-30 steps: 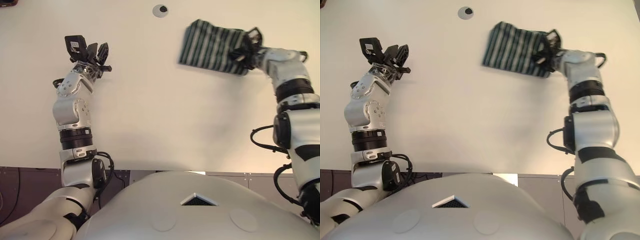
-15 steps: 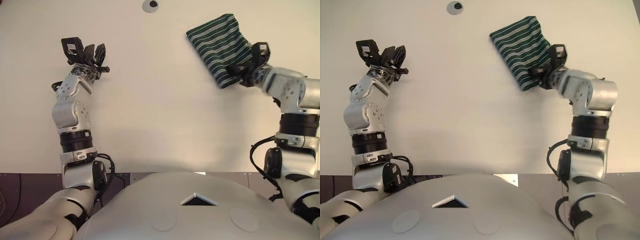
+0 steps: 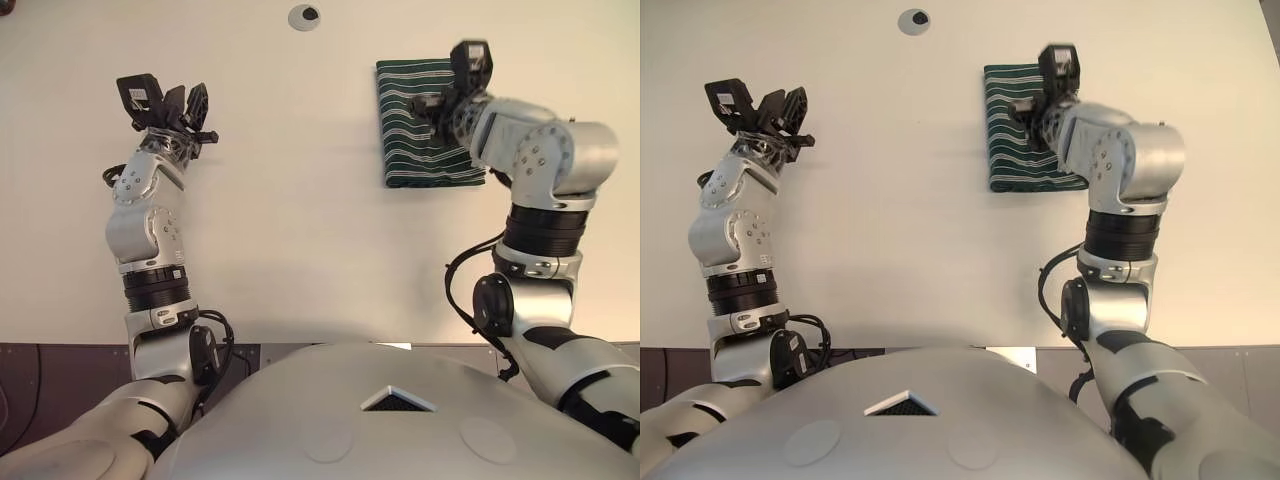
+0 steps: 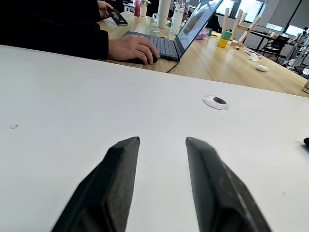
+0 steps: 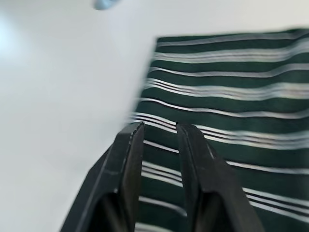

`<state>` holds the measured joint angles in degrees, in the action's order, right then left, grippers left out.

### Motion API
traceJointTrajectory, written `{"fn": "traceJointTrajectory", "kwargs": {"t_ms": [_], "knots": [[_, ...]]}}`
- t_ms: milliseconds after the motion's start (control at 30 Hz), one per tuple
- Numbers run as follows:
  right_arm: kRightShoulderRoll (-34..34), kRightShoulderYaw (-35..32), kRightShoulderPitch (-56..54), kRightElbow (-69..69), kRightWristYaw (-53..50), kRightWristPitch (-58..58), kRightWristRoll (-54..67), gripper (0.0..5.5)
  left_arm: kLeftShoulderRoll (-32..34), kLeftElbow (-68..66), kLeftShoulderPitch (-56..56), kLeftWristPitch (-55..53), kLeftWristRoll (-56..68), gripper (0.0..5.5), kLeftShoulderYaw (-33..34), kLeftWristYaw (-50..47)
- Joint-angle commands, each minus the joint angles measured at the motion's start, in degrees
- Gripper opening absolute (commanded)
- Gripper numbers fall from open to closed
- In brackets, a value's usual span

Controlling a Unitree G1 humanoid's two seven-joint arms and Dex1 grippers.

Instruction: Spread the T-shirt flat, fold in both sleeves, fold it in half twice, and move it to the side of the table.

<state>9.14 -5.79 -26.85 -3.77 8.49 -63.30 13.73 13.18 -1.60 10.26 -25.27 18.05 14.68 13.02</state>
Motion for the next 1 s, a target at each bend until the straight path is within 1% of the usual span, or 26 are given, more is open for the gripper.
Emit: {"fn": "traceJointTrajectory", "kwargs": {"t_ms": [33, 67, 133, 300, 400, 433, 500, 600, 700, 833, 933, 1000], "knots": [[4.17, 5.80, 3.34, -16.48, 0.86, 25.03, -8.96, 1.19, 0.33, -0.52, 0.54, -0.59, 0.02, 1.71, -0.84, 0.52], [6.06, 7.92, 3.67, -19.87, 1.37, 30.91, -11.71, 1.19, 0.36, -0.58, 0.56, -0.60, 0.02, 1.71, -0.92, 0.58], [8.56, 8.42, 2.98, -27.94, 1.69, 38.59, -14.30, 1.19, 0.46, -0.66, 0.52, -0.56, -0.02, 1.71, -1.07, 0.61], [11.08, 5.34, -0.82, -43.22, 1.16, 50.30, -14.08, 1.19, 0.63, -0.87, 0.36, -0.30, -0.30, 1.71, -1.50, 0.77], [9.99, 3.43, -2.38, -44.60, 1.64, 57.15, -12.66, 1.19, 0.76, -1.13, 0.69, -0.28, -0.34, 1.71, -1.62, 1.06], [9.29, 2.56, -2.58, -43.08, 1.59, 59.46, -11.92, 1.19, 0.80, -1.00, 0.72, -0.29, -0.37, 1.71, -1.65, 1.10], [8.16, 1.12, -1.41, -35.29, 0.31, 64.07, -10.98, 1.19, 0.89, 0.99, -0.12, -0.40, -0.48, 1.71, -1.95, 1.23], [7.36, 0.13, 3.73, -19.36, -3.62, 66.09, -11.68, 1.19, -0.29, 6.66, -4.34, -0.56, -0.65, 1.71, -3.37, 0.84], [5.73, 0.16, 11.88, -3.88, -4.30, 60.70, -9.47, 1.19, -2.16, 12.94, -10.66, 0.22, -2.36, 1.71, -6.69, -0.49], [4.12, 1.11, 22.25, 10.73, -2.71, 52.35, -6.77, 1.19, -4.45, 19.11, -16.68, 3.79, -5.65, 1.71, -9.41, -3.36], [3.71, 1.79, 26.46, 15.05, -2.12, 49.51, -6.19, 1.19, -5.08, 20.88, -18.72, 6.93, -8.50, 1.71, -11.14, -4.82], [3.83, 2.03, 27.36, 14.79, -1.27, 49.11, -5.89, 1.19, -5.07, 20.87, -19.13, 9.50, -10.27, 1.71, -11.45, -5.61]]}}
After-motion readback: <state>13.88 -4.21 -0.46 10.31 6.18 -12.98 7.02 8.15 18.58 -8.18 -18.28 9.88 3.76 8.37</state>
